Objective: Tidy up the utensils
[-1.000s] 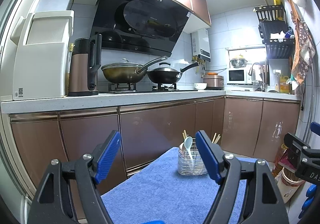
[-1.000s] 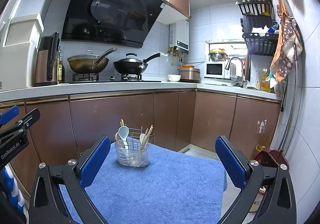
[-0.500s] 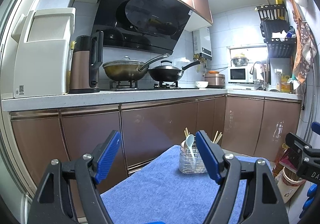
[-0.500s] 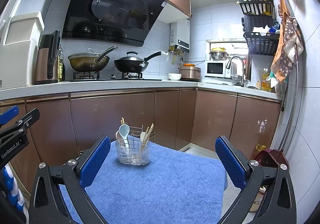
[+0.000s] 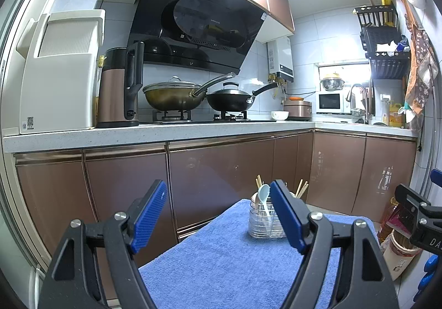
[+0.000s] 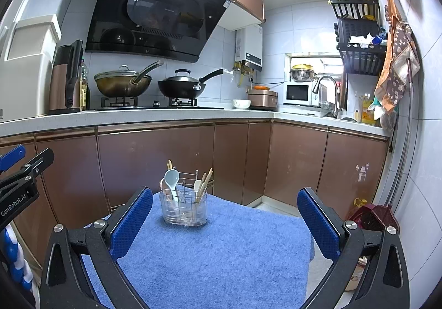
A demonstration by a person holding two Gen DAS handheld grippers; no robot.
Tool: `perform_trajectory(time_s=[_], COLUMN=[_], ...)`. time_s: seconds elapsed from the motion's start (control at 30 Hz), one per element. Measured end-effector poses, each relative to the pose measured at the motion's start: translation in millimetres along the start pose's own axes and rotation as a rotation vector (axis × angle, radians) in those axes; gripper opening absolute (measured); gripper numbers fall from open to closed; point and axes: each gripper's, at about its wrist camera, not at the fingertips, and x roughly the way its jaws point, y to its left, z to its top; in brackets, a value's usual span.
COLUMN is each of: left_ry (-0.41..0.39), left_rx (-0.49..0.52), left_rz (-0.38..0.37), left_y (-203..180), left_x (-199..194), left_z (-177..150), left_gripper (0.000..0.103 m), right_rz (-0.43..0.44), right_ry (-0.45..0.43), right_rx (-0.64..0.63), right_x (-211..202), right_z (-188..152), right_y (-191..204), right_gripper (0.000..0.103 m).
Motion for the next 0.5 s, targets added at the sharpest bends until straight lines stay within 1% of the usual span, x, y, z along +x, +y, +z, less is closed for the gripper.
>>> perform_trajectory(time_s=[0.5], left_ry=[0.014], left_rx=[-0.007], left_rz=[-0.004], left_y=[0.3], left_x=[-0.7], left_z=[-4.1], left_gripper=[0.076], right_rz=[0.000], right_ry=[0.003], right_rx=[0.001], right_x=[-0.6], right_z=[-1.6], right_y=[-2.4], right_gripper=[0.103])
